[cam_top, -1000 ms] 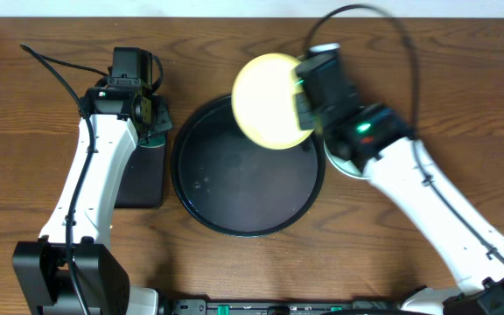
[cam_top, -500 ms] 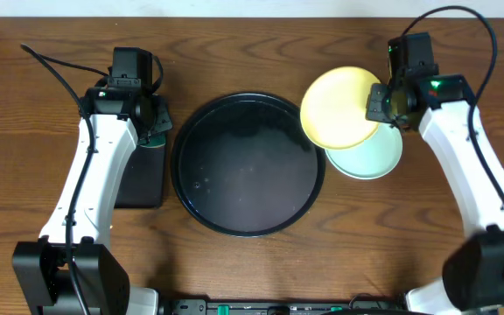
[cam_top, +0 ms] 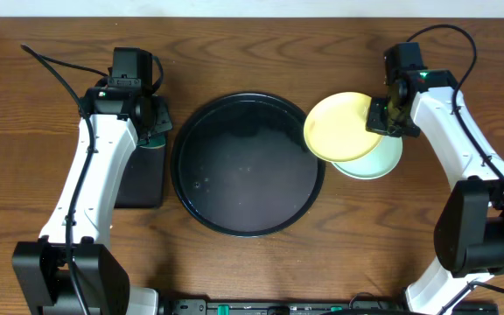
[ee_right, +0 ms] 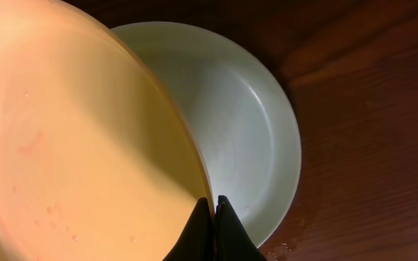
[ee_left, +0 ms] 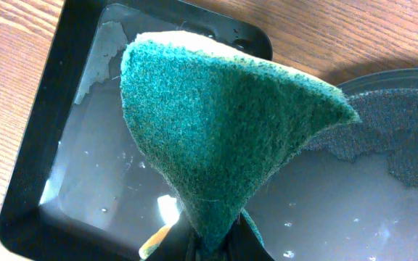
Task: Clean dirty plates on tray and stack at the side
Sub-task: 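Lift the yellow plate with the right gripper onto the green plates, then lower the yellow plate onto the stack and release it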
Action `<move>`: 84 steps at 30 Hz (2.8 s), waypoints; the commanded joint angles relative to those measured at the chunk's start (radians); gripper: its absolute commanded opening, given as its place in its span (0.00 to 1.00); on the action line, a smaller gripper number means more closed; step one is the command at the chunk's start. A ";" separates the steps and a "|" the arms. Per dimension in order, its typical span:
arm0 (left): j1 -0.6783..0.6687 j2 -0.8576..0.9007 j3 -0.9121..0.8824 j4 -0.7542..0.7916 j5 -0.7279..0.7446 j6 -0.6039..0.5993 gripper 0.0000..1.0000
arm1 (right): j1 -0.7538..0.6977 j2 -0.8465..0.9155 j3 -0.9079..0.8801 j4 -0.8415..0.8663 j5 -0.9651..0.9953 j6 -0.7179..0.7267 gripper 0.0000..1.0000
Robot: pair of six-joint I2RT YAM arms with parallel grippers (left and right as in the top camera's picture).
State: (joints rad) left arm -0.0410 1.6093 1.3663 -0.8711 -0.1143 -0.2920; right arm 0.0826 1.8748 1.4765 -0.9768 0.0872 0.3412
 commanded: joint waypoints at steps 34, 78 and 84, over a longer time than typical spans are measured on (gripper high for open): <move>0.143 0.015 -0.021 -0.077 -0.006 0.194 0.08 | 0.169 0.008 0.090 0.092 -0.339 -0.248 0.57; 0.144 0.038 -0.105 -0.002 -0.006 0.183 0.08 | 0.242 0.150 0.091 0.082 -0.309 -0.182 0.51; 0.144 0.038 -0.198 0.116 -0.006 0.183 0.13 | 0.244 0.147 0.092 0.067 -0.309 -0.194 0.53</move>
State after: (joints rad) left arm 0.0967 1.6421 1.1980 -0.7788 -0.1116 -0.1192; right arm 0.3183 2.0224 1.5547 -0.9039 -0.2169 0.1551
